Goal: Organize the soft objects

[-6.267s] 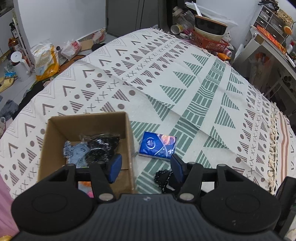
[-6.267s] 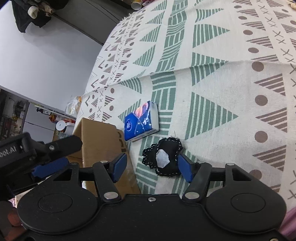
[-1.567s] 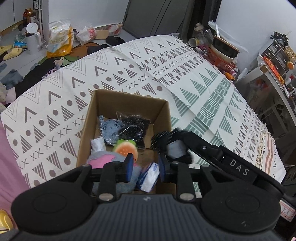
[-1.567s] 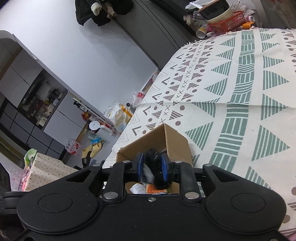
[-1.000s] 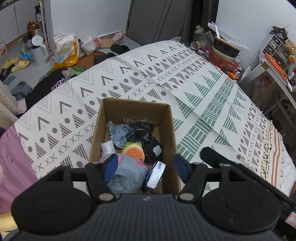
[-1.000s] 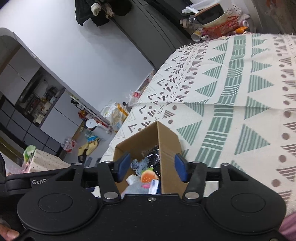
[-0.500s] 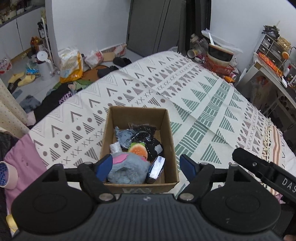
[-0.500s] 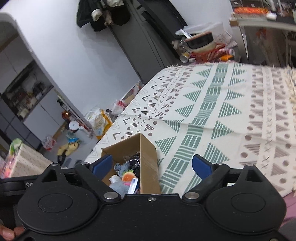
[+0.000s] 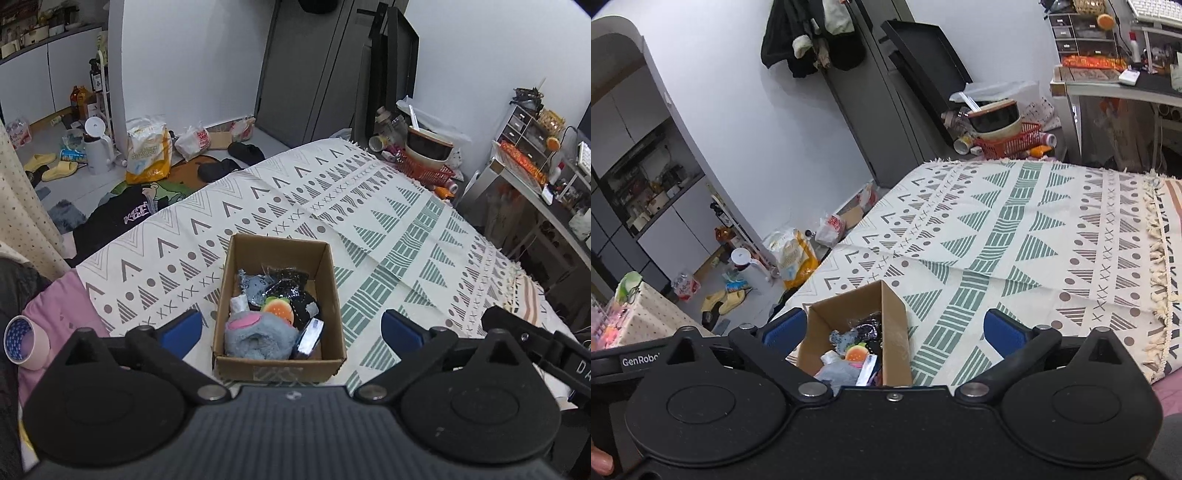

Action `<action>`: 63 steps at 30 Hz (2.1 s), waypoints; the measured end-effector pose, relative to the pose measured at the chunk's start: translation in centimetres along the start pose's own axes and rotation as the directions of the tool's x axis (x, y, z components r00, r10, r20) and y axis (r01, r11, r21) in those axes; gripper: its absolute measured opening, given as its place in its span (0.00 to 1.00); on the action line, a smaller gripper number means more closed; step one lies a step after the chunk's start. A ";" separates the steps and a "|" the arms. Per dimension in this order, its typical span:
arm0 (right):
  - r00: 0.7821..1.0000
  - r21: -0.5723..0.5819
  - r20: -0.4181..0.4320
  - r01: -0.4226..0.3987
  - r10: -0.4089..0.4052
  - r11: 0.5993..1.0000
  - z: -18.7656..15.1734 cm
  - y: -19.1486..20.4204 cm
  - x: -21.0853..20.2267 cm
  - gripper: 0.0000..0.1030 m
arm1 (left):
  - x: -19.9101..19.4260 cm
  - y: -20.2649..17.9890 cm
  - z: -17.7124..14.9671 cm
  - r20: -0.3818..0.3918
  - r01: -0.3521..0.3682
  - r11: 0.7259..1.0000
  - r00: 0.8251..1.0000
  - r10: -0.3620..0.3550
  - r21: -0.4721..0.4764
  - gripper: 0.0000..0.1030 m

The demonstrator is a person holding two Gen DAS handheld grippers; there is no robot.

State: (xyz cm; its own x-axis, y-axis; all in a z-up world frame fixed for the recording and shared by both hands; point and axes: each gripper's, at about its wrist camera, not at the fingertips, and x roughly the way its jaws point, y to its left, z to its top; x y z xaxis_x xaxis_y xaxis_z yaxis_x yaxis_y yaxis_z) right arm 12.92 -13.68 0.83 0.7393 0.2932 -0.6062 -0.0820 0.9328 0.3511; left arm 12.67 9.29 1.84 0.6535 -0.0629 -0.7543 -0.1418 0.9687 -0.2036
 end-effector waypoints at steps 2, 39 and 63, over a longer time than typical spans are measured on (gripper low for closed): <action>1.000 -0.009 0.006 -0.004 0.004 1.000 0.0 0.2 -0.6 1.00 | -0.7 0.2 -0.3 0.009 -0.001 1.000 1.000 0.001 0.001 0.99; 0.997 -0.195 0.028 0.079 -0.075 0.978 -4.0 2.4 -9.1 1.00 | -10.1 0.1 -6.4 0.109 -0.051 0.986 0.994 0.034 0.158 0.99; 0.994 -0.209 0.058 0.099 -0.088 0.973 -4.4 0.5 -11.3 1.00 | -11.7 -0.7 -7.3 0.115 -0.058 0.977 0.993 0.035 0.204 0.99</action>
State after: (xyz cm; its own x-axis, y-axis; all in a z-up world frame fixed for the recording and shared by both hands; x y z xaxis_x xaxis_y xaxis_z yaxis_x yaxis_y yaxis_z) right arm 1.55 -15.57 4.73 0.7811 0.1969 -0.5926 -0.1465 0.9803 0.1326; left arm -0.30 7.64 6.28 0.7294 -0.0008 -0.6841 -0.0249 0.9993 -0.0277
